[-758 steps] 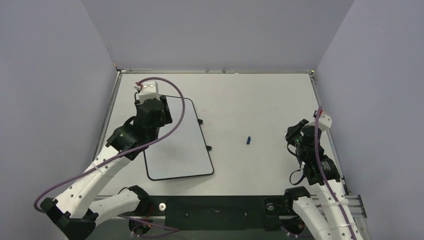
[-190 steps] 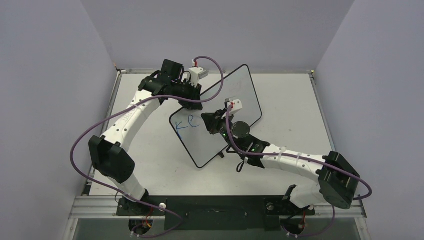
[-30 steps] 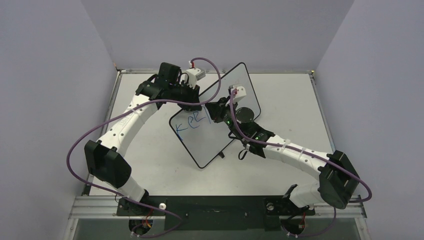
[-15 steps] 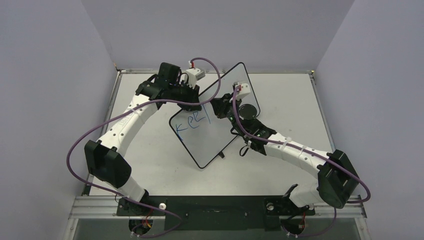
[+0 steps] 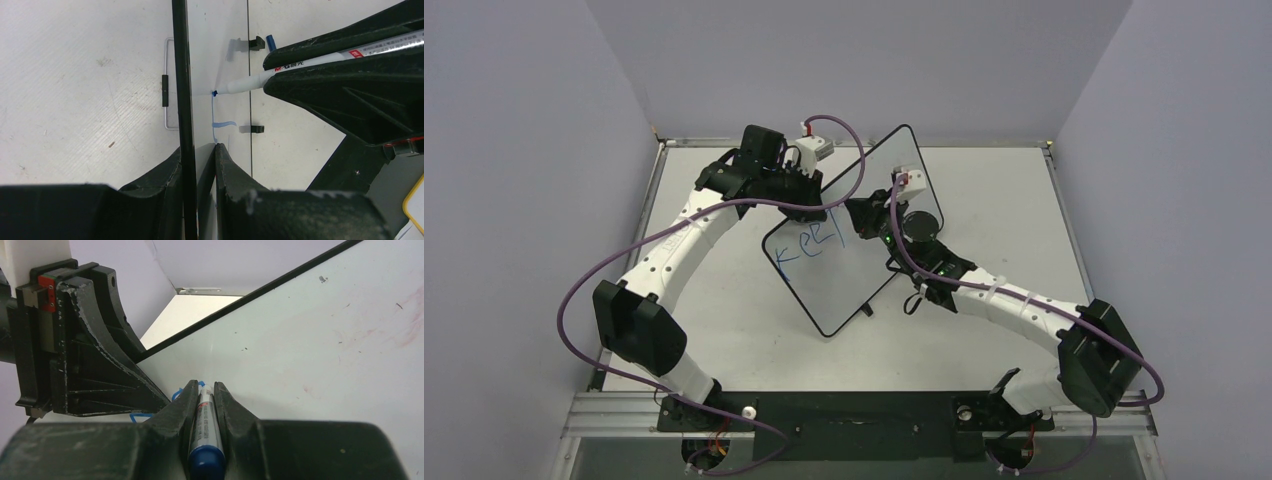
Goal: Write a sentence on the whiteboard
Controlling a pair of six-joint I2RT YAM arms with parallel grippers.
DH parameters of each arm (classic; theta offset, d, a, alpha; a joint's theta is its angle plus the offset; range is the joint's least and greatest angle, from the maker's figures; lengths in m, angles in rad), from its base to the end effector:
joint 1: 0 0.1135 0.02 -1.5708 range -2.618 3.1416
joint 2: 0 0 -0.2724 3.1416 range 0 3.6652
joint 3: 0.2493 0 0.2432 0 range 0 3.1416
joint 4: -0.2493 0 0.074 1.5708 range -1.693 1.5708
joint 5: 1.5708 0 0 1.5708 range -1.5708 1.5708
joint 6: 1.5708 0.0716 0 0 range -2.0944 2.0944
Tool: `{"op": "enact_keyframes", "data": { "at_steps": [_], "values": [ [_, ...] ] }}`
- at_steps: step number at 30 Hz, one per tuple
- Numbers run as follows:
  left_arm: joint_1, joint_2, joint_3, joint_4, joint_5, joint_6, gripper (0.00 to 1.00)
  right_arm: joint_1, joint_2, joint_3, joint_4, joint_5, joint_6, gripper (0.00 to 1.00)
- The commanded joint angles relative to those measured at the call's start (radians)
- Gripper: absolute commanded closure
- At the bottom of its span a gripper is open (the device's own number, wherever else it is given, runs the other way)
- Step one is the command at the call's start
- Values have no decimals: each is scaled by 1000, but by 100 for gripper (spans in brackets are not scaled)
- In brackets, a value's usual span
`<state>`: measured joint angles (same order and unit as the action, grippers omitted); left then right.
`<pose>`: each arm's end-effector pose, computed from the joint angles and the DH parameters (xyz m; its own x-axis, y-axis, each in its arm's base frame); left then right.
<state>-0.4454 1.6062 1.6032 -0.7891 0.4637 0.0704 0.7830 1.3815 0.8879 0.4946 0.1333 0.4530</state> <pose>0.3133 -0.1851 0.3468 -0.5937 0.3532 -0.7230 0.7124 0.6486 -0.2682 0.2546 0.2399 0.3224 -0.2641 0.3491 -0.8991 -0.5442 0.7156 0.4378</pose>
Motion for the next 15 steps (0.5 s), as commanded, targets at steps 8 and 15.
{"op": "enact_keyframes", "data": {
  "at_steps": [8, 15],
  "values": [
    [-17, -18, -6, 91, -57, 115, 100, -4, -27, -63, -12, -12, 28, 100],
    [-17, -21, -9, 93, -59, 115, 100, 12, -44, -69, -12, -44, 43, 100]
  ]
}}
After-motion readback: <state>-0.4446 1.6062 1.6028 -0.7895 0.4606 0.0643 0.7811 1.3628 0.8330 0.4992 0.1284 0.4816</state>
